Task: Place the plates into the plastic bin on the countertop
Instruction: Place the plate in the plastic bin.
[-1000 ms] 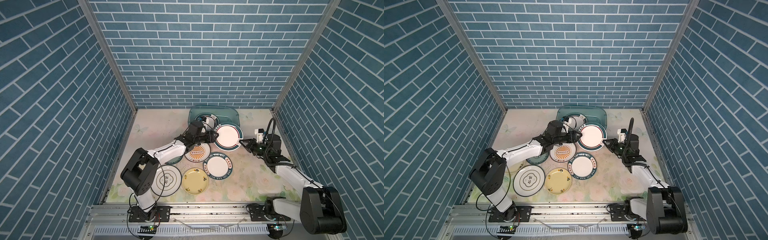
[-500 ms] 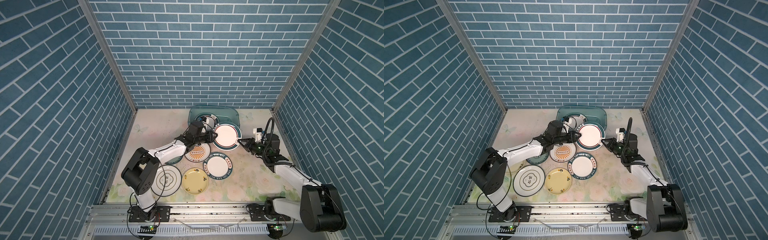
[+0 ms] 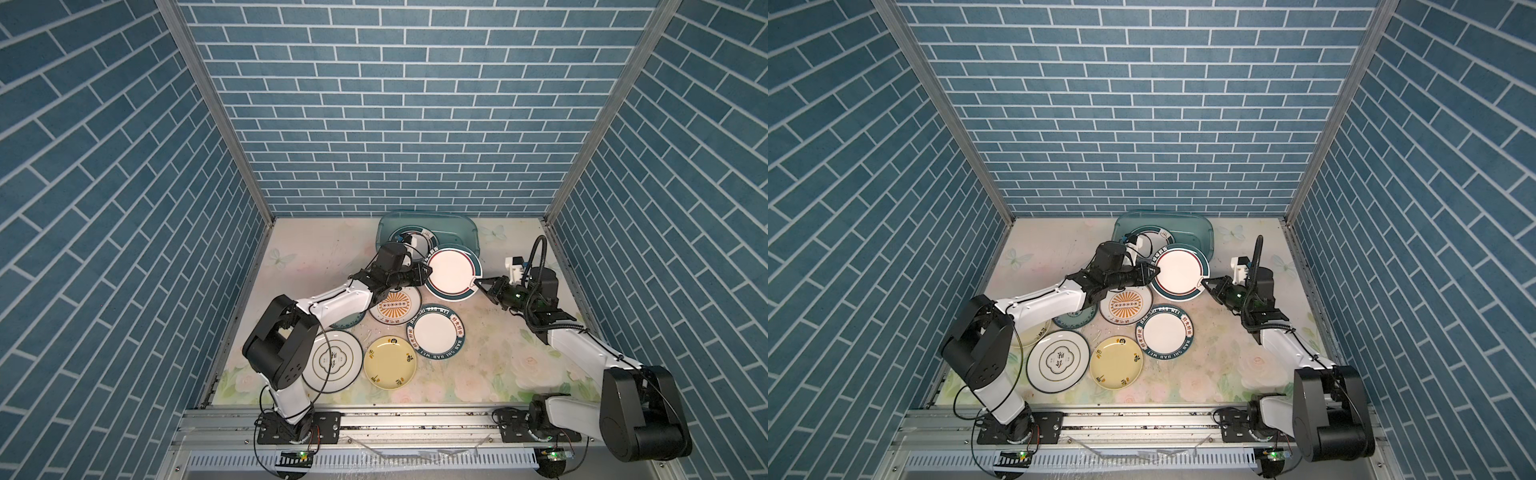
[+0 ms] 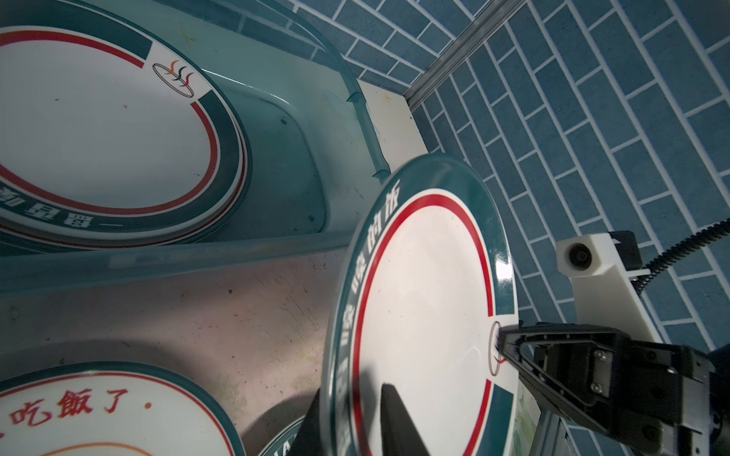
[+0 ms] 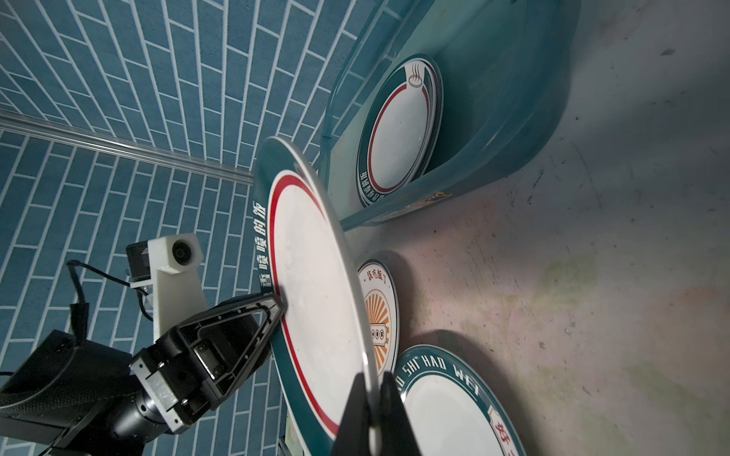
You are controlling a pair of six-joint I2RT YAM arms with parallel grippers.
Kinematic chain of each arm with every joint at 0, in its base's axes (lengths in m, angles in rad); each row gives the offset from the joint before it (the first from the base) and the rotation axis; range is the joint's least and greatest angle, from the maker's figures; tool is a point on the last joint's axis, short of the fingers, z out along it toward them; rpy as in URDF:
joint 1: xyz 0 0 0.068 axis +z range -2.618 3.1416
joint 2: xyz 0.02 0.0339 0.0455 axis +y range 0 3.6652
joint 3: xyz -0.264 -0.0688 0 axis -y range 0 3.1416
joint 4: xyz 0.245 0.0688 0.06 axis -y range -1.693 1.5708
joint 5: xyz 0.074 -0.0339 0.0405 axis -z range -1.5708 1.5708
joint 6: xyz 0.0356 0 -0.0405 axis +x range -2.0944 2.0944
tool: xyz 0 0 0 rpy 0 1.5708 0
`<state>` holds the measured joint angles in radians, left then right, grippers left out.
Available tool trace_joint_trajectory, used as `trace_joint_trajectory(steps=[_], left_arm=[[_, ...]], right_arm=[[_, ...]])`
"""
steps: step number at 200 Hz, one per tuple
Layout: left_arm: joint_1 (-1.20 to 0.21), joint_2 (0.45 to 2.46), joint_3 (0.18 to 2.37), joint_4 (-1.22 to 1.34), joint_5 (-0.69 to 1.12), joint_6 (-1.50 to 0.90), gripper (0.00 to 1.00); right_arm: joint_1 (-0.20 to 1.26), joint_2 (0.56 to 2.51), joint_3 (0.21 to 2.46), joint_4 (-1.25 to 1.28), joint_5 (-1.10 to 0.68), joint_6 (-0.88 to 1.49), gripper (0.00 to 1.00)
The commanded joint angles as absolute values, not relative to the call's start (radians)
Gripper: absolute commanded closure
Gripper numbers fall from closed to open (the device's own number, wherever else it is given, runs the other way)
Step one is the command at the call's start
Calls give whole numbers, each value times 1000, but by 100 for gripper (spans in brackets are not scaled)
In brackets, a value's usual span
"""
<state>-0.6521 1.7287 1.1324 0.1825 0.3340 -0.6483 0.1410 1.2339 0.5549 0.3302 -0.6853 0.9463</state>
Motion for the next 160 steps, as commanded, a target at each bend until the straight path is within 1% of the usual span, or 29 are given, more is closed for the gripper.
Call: trace_joint_trajectory(steps=[1, 12, 27, 43, 59, 69, 87, 109, 131, 160], left_arm=[[-658, 1741, 1152, 181, 347, -639, 78], [-657, 1744, 1155, 177, 347, -640, 80], [-657, 1746, 1159, 175, 348, -639, 86], [-657, 1748, 1162, 169, 350, -639, 87], [-657, 1749, 1166, 166, 345, -638, 87], [-657, 1749, 1167, 163, 343, -637, 87], [-657, 1751, 1173, 157, 345, -635, 91], [-656, 1751, 1181, 149, 341, -633, 91], [-650, 1752, 1191, 141, 339, -629, 92], [-643, 1751, 1210, 118, 337, -614, 94]], right_arm=[[151, 1236, 595, 380, -706, 972, 100], [152, 1236, 595, 379, -706, 972, 100], [153, 1235, 595, 374, -706, 973, 100], [152, 1235, 598, 370, -706, 971, 100], [152, 1236, 601, 364, -708, 969, 95], [153, 1236, 600, 363, -709, 969, 95], [153, 1235, 602, 362, -709, 968, 94], [152, 1235, 606, 356, -710, 966, 79], [153, 1230, 606, 354, -709, 963, 62], [153, 1222, 607, 337, -703, 958, 47]])
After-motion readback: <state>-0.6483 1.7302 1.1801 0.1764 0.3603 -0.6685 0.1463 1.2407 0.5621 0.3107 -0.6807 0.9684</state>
